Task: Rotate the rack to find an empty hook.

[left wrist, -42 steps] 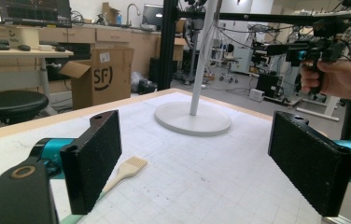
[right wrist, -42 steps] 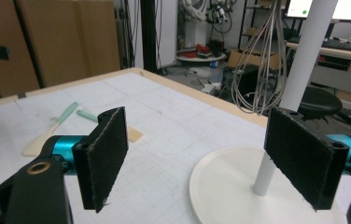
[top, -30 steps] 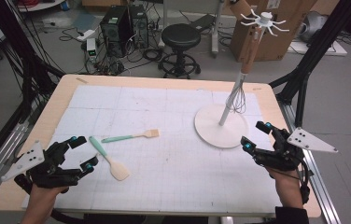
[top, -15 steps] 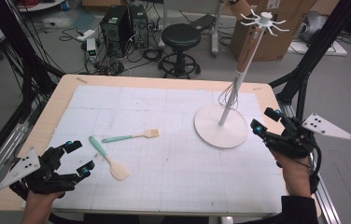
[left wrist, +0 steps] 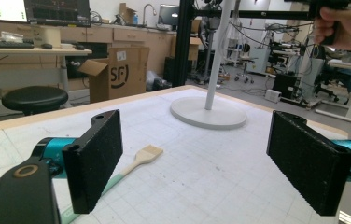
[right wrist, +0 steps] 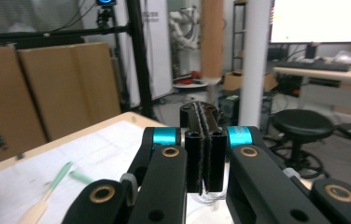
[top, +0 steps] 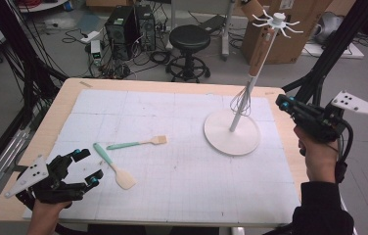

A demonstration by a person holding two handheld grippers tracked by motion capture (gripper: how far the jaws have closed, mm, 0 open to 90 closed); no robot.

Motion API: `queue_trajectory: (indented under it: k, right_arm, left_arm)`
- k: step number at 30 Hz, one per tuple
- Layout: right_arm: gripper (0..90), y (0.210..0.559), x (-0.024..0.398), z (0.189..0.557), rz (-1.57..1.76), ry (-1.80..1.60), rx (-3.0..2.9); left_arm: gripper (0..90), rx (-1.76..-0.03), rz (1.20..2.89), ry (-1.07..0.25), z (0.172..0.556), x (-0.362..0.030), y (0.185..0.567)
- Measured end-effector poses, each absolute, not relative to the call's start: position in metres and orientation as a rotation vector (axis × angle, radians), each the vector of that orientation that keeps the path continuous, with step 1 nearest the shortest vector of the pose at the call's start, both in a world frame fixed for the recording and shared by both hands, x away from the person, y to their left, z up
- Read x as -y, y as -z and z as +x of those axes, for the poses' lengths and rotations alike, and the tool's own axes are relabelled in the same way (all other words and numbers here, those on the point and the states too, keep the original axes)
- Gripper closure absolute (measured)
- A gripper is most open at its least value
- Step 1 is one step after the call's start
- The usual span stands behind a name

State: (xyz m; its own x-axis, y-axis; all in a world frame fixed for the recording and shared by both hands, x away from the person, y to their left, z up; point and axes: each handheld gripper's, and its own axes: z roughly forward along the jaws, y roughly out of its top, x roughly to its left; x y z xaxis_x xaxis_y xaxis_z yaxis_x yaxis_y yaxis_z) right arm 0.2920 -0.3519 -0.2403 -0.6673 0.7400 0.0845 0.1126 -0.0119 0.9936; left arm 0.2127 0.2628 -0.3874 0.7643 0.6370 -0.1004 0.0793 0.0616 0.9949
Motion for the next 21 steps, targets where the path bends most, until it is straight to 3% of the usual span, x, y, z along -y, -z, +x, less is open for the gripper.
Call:
queue_trajectory:
  k: [21]
  right_arm:
    - [89.3, 0.145, 0.348, 0.331, 0.955, -1.63, -1.672]
  left_arm:
    - [19.2, -0.596, 1.473, -0.438, 0.212, -0.269, 0.395]
